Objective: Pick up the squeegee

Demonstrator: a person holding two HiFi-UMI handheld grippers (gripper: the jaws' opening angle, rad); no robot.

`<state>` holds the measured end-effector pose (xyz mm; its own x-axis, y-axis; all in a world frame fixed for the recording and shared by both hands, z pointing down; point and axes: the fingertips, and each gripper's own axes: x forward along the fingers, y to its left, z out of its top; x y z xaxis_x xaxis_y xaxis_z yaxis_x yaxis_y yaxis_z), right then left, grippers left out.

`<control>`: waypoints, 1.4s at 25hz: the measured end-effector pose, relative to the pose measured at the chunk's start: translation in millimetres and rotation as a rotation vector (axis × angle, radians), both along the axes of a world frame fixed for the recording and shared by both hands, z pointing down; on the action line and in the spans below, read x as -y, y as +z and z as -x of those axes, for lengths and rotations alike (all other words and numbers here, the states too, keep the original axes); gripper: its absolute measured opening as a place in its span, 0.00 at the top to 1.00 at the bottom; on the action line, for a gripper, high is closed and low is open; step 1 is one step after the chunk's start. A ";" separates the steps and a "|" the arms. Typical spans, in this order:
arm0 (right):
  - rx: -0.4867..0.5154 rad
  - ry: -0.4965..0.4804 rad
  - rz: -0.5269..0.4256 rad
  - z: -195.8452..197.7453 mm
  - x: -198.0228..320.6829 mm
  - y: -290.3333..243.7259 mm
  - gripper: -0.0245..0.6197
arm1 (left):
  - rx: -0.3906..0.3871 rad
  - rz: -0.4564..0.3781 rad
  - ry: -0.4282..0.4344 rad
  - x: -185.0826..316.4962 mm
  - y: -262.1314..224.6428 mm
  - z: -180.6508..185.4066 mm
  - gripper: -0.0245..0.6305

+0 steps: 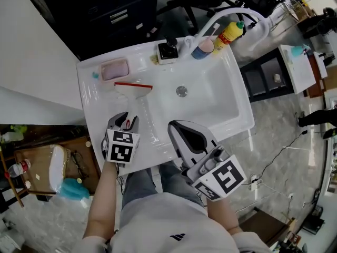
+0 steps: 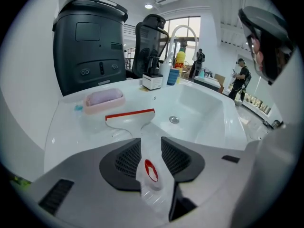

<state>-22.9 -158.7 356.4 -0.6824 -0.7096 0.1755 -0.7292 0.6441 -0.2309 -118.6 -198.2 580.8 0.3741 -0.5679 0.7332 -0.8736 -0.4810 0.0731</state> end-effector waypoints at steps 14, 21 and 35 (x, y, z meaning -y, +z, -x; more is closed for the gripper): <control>-0.015 0.001 0.022 -6.7 6.3 7.7 0.95 | 0.061 0.046 -0.034 4.1 29.9 3.5 0.74; -0.015 -0.001 0.026 -6.4 7.5 9.0 0.95 | 0.088 0.057 -0.054 7.9 38.1 4.2 0.73; -0.012 0.005 0.021 -7.7 4.1 7.5 0.95 | 0.099 0.079 -0.074 9.4 42.0 7.4 0.76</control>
<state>-15.2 -162.8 364.0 -0.6769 -0.7088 0.1985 -0.7349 0.6358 -0.2359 -126.0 -207.5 622.8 0.2572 -0.5303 0.8079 -0.9112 -0.4116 0.0199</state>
